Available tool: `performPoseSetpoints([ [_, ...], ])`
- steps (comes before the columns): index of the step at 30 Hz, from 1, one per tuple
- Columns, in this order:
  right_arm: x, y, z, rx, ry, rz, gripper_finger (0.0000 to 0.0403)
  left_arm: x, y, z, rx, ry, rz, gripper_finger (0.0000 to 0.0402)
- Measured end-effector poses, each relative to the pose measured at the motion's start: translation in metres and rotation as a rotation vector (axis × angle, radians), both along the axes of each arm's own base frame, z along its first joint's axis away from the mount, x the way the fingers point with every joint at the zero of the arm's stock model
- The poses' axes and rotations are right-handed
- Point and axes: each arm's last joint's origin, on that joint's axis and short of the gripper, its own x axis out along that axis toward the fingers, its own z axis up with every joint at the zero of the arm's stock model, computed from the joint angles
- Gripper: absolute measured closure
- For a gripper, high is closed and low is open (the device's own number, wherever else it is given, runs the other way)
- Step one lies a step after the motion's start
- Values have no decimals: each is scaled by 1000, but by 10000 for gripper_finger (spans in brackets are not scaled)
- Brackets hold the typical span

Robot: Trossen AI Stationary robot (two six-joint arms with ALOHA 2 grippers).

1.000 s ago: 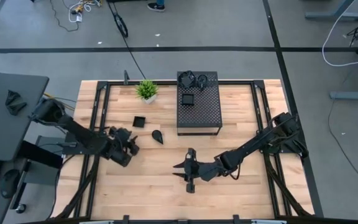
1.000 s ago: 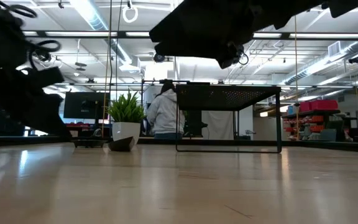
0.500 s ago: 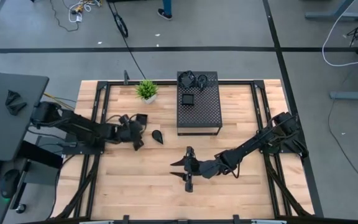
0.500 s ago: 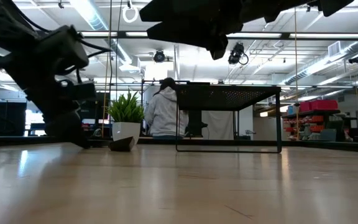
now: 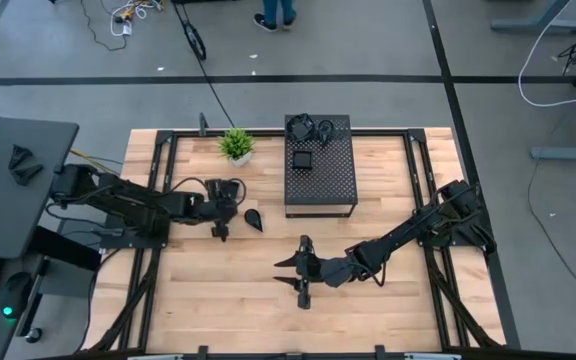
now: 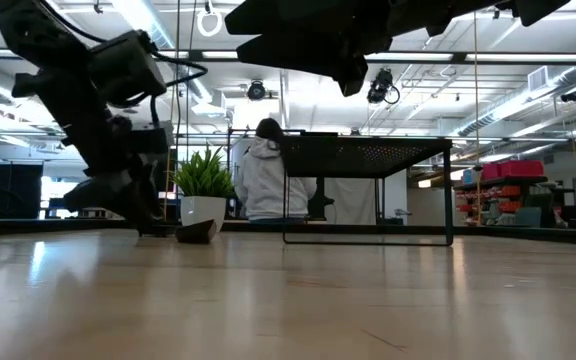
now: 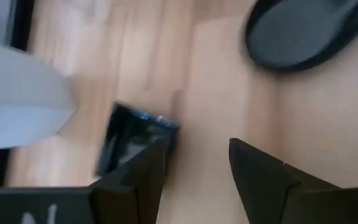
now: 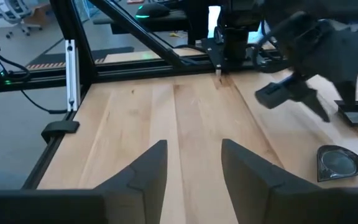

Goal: Pick & Place Mini shaped plates
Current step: Stack the square plate on top of the square plates on the shelf

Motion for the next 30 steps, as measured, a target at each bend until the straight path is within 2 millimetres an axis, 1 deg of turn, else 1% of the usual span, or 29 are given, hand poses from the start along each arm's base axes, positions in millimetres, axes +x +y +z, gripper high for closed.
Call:
performPoseSetpoints([
  [3, 0, 0, 0, 0, 0, 0, 250, -1, 12, 0, 9, 25, 26, 218],
  [7, 0, 0, 0, 0, 0, 0, 250, -4, 28, -2, -65, 34, 52, 226],
  [10, 0, 0, 0, 0, 0, 0, 250, -6, 37, -2, -93, 40, 61, 245],
  [13, 0, 0, 0, 0, 0, 0, 250, -7, 43, -2, -134, 44, 32, 272],
  [18, 0, 0, 0, 0, 0, 0, 250, -9, 49, -3, -151, 47, 31, 324],
  [24, 0, 0, 0, 0, 0, 0, 250, -9, 50, -2, -166, 39, 25, 385],
  [26, 0, 0, 0, 0, 0, 0, 250, -9, 50, -2, -167, 38, 23, 395],
  [30, 0, 0, 0, 0, 0, 0, 250, -9, 49, -2, -168, 37, 22, 390],
])
